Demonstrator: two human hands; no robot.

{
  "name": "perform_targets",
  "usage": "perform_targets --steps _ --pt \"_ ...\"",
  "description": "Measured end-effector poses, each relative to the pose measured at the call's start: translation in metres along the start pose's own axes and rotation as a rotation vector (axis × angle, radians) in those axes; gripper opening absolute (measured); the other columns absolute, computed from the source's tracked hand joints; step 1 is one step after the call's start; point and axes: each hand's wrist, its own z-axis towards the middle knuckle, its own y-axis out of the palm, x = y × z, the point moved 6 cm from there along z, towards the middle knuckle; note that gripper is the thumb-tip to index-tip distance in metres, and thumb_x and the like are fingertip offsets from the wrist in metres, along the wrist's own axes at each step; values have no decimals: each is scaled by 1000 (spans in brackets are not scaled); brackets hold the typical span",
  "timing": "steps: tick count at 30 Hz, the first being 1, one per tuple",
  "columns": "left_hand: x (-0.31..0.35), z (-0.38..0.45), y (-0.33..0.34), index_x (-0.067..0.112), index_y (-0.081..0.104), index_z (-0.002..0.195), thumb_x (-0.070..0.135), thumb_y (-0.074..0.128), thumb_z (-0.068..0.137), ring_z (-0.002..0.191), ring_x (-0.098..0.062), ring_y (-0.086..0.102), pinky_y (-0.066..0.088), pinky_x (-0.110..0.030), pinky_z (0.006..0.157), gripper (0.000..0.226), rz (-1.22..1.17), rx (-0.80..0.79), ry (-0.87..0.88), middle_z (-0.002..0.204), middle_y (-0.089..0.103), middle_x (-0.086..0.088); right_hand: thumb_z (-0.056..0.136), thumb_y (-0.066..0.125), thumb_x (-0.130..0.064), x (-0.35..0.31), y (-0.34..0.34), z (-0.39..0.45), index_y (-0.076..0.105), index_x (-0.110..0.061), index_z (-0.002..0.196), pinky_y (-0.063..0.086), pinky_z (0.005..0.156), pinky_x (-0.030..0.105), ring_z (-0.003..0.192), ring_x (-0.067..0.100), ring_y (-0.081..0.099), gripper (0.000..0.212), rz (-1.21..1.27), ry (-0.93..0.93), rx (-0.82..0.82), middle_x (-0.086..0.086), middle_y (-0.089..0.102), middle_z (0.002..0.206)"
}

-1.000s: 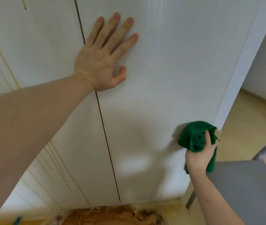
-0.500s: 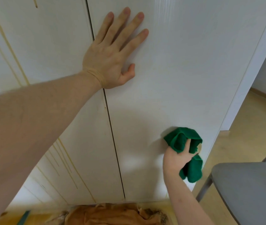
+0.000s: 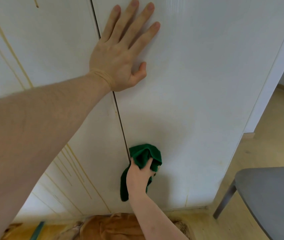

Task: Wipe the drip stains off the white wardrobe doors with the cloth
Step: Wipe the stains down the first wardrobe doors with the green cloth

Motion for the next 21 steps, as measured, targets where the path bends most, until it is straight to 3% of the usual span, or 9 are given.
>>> perform_targets --steps 4,7,13,18,21 --pt "-1 -1 1 17 20 161 43 44 92 152 -44 15 10 -60 123 78 -13 -2 7 166 17 -16 101 55 -14 -9 -20 9 43 -37 137 43 112 56 124 28 50 45 39 29 -64 6 41 143" --pt "-2 -2 2 19 14 162 44 43 93 153 -43 12 6 -59 124 79 -23 -9 5 167 13 -14 103 48 -10 -34 -57 23 45 -42 119 52 102 51 113 25 59 36 123 4 -42 2 55 125" --pt "-2 0 2 20 12 162 44 42 93 153 -42 10 5 -58 124 79 -38 -13 3 168 11 -14 107 49 -23 -79 -165 64 43 -31 126 55 95 46 101 18 62 22 197 -121 348 -10 58 108" --pt "-2 -1 2 18 16 162 44 42 93 152 -44 13 10 -60 123 77 -38 -1 8 167 14 -15 104 52 -21 -88 -228 85 50 -28 143 42 113 40 127 23 55 39 197 -135 611 -2 58 138" --pt "-2 -1 2 18 17 162 44 42 93 152 -44 14 10 -61 123 77 -31 0 7 167 15 -16 104 49 -15 -80 -242 94 52 -25 146 40 109 32 133 23 53 44 213 -118 674 1 56 145"
